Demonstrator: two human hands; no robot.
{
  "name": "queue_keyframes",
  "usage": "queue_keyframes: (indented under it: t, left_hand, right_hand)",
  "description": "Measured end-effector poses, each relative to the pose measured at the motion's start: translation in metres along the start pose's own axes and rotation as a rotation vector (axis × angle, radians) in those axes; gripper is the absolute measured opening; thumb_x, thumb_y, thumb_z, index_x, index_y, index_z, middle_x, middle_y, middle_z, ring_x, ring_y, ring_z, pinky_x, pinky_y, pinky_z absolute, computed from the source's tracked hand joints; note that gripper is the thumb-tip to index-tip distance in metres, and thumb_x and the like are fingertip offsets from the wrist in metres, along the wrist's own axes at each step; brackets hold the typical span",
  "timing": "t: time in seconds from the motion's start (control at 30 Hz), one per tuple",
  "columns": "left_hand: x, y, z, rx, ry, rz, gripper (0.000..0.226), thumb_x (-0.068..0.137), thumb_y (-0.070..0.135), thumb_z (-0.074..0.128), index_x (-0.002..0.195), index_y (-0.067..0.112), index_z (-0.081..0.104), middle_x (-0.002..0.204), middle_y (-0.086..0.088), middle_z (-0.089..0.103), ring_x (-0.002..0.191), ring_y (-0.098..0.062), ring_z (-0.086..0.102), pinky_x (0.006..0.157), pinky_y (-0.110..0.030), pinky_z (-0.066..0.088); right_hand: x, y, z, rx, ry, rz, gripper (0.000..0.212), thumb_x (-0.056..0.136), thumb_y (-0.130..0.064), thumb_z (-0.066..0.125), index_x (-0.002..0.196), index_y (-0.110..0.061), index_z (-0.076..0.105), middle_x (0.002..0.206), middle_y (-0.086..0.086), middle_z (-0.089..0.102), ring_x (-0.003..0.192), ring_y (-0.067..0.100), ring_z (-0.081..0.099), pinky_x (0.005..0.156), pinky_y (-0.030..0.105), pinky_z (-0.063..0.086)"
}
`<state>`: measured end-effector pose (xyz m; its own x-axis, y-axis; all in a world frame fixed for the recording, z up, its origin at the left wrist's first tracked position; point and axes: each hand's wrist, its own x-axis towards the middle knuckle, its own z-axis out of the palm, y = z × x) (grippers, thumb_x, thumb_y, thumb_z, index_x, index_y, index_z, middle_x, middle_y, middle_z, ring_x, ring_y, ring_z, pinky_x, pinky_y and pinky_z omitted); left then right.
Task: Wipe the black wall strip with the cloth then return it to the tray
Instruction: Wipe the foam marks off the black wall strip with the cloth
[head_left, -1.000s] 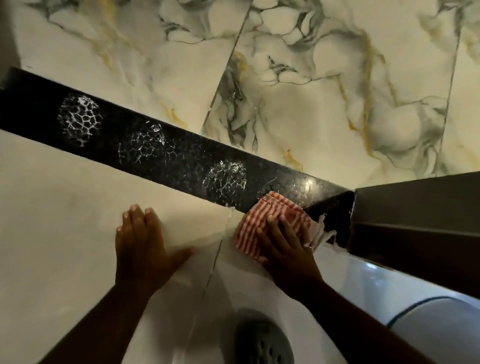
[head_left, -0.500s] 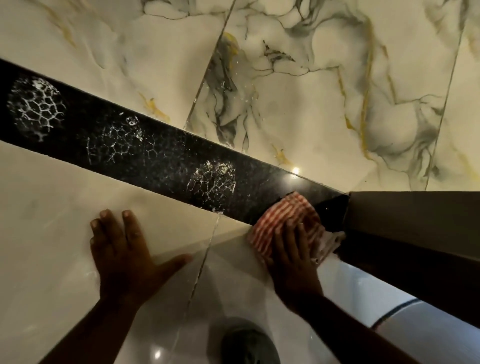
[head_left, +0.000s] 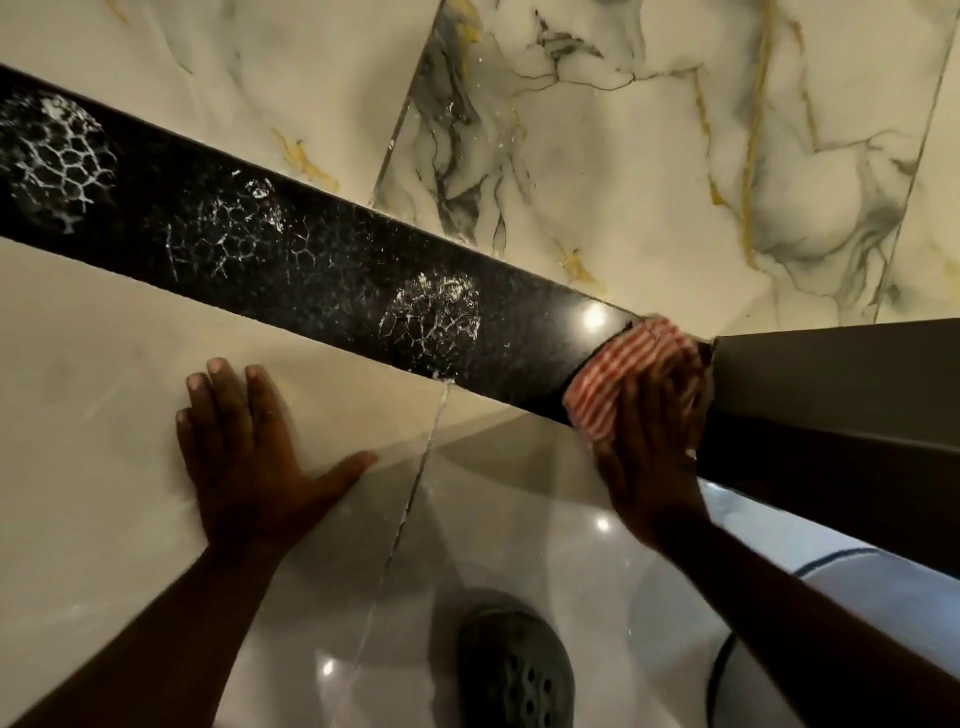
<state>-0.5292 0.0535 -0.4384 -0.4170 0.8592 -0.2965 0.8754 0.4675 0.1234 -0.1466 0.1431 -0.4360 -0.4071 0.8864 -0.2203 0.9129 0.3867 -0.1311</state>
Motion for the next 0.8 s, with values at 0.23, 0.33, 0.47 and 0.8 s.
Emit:
queue_keyframes:
  t: [0.23,0.33,0.47,0.8]
  left_hand:
    - [0.002,-0.004,0.000,-0.018,0.022,-0.015,0.126,0.072,0.091,0.035,0.159,0.003,0.013,0.167,-0.027,0.008,0.155,-0.043,0.004,0.123,-0.059,0.006]
    - [0.000,-0.004,0.002,-0.009,0.015,-0.008,0.126,0.072,0.091,0.033,0.159,0.003,0.013,0.167,-0.026,0.007,0.155,-0.042,0.004,0.123,-0.058,0.005]
    - [0.002,-0.003,0.004,0.019,0.028,-0.003,0.127,0.073,0.094,0.029,0.160,0.003,0.013,0.167,-0.026,0.007,0.155,-0.042,0.005,0.124,-0.057,0.004]
    - [0.012,-0.004,0.004,0.040,0.084,0.030,0.123,0.075,0.089,0.033,0.159,0.001,0.015,0.167,-0.026,0.009,0.155,-0.042,0.007,0.124,-0.058,0.004]
  right_hand:
    - [-0.018,-0.086,0.020,-0.004,-0.121,-0.173,0.063,0.105,-0.052,0.017,0.157,-0.016,0.011,0.167,0.007,-0.008,0.152,0.034,-0.005,0.121,0.045,-0.016]
    - [-0.005,-0.071,0.015,0.005,-0.070,-0.202,0.061,0.105,-0.053,0.021,0.156,-0.021,0.017,0.168,0.002,-0.003,0.153,0.032,0.001,0.122,0.052,-0.005]
    - [0.026,-0.062,0.004,-0.053,-0.022,-0.398,0.061,0.097,-0.047,0.046,0.149,-0.016,0.035,0.159,0.018,0.023,0.147,0.044,0.021,0.113,0.071,0.013]
    - [0.007,-0.102,0.018,-0.071,-0.133,-0.512,0.059,0.100,-0.045,0.032,0.150,-0.014,0.033,0.156,0.015,0.034,0.148,0.041,0.018,0.118,0.063,0.009]
